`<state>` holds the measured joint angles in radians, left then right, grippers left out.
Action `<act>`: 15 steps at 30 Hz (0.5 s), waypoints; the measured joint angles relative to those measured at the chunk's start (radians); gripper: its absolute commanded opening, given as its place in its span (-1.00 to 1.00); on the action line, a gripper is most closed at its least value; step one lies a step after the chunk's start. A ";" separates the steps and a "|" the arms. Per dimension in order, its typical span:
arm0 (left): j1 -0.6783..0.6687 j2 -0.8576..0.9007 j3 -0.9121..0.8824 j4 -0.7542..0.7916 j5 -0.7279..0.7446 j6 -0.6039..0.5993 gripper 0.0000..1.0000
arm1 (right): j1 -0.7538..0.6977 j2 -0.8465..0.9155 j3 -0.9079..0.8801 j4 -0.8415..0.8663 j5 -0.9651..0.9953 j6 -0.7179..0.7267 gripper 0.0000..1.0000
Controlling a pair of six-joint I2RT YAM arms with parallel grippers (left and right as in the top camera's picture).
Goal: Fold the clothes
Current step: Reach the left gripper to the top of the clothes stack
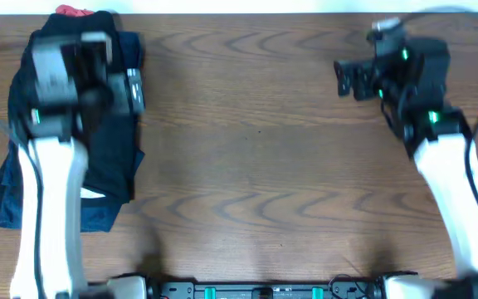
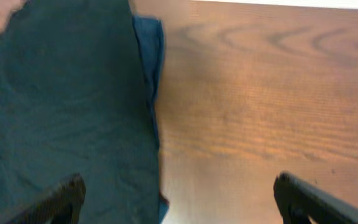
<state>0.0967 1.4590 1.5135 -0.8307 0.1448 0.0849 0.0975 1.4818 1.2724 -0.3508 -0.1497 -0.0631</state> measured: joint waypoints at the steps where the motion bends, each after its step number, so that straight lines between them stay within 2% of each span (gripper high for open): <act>1: 0.000 0.057 0.077 -0.041 0.002 0.002 0.95 | 0.000 0.047 0.050 -0.015 -0.006 -0.005 0.98; 6: 0.000 0.301 0.375 -0.121 0.006 0.019 0.96 | -0.003 0.243 0.236 -0.030 -0.076 -0.050 0.98; 10: 0.000 0.396 0.417 -0.063 0.013 0.023 0.96 | -0.003 0.372 0.279 0.054 -0.143 -0.067 0.98; 15: 0.000 0.486 0.417 0.009 0.012 0.058 0.96 | -0.003 0.516 0.280 0.074 -0.208 -0.073 0.97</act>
<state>0.0967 1.9453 1.9305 -0.8215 0.1570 0.1432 0.0948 1.9980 1.5528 -0.2768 -0.3576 -0.1360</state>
